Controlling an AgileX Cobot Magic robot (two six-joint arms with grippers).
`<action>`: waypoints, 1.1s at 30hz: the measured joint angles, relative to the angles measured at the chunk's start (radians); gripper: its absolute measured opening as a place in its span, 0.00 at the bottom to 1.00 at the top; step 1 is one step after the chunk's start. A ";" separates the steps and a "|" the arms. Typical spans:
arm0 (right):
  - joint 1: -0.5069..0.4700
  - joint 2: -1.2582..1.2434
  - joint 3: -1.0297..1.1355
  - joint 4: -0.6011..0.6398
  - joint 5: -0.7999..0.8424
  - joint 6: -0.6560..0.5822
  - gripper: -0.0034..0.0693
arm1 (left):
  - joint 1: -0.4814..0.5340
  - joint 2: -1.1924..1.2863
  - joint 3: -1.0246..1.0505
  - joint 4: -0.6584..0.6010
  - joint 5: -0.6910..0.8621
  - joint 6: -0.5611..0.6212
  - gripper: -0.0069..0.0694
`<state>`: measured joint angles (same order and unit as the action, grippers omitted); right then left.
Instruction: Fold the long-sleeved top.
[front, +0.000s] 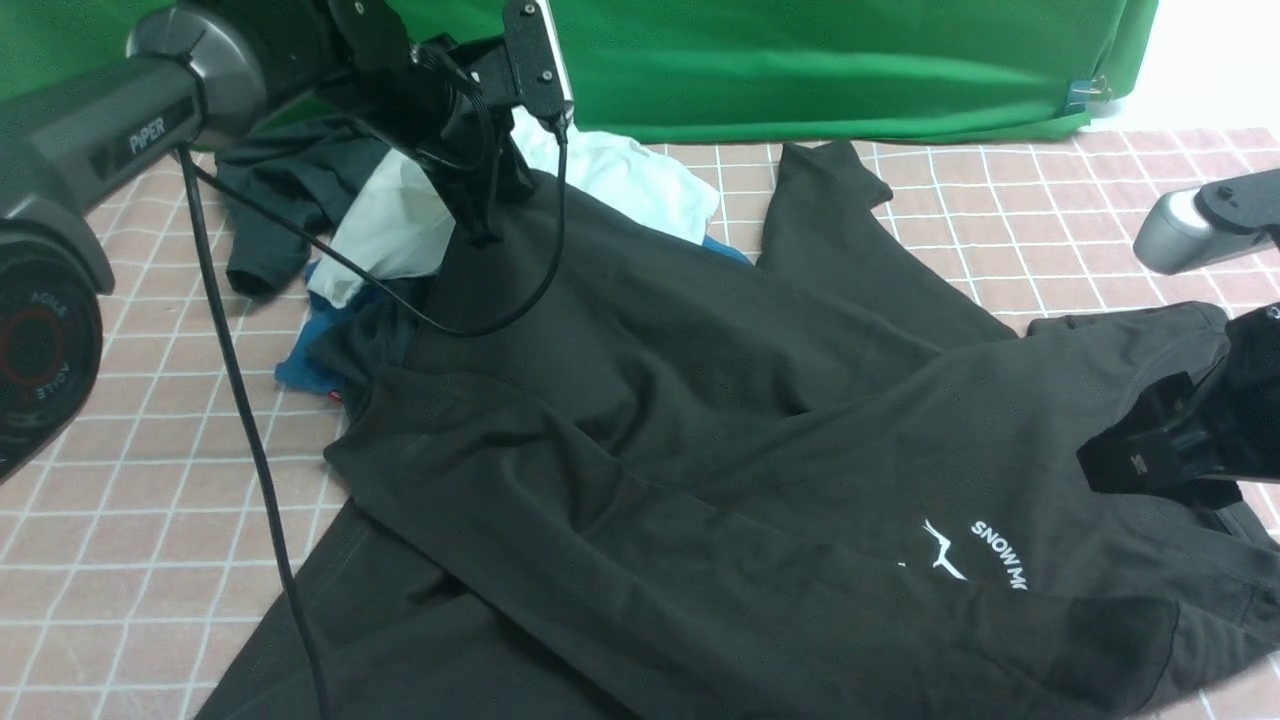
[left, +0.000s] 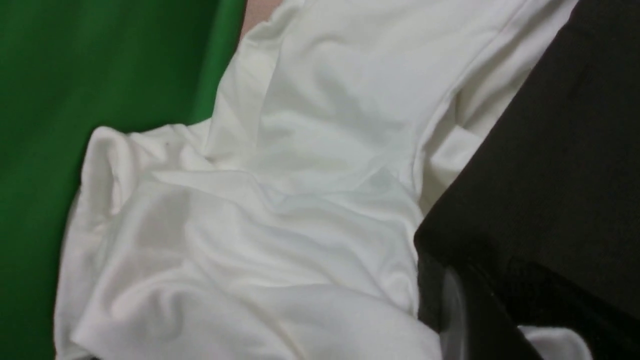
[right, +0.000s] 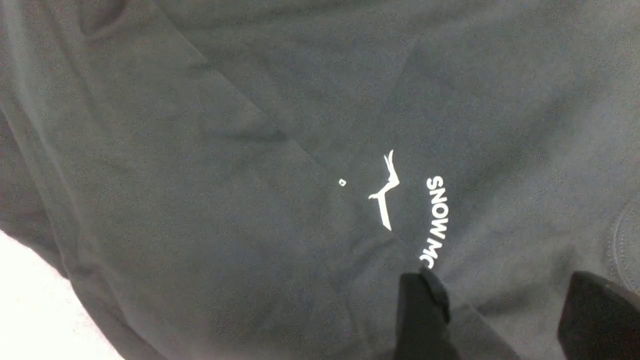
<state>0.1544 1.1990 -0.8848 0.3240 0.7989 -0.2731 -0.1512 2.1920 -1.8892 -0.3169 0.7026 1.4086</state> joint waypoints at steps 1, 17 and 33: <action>0.000 0.000 0.000 0.000 -0.003 0.000 0.61 | 0.000 0.000 0.000 -0.001 -0.004 0.000 0.11; 0.000 0.000 0.000 0.000 -0.015 -0.004 0.61 | 0.000 0.000 0.001 -0.045 -0.038 0.004 0.11; 0.000 0.000 0.000 0.000 -0.015 -0.004 0.61 | 0.000 0.000 0.001 -0.056 -0.045 0.004 0.11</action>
<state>0.1544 1.1990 -0.8848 0.3240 0.7843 -0.2766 -0.1512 2.1920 -1.8879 -0.3729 0.6580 1.4129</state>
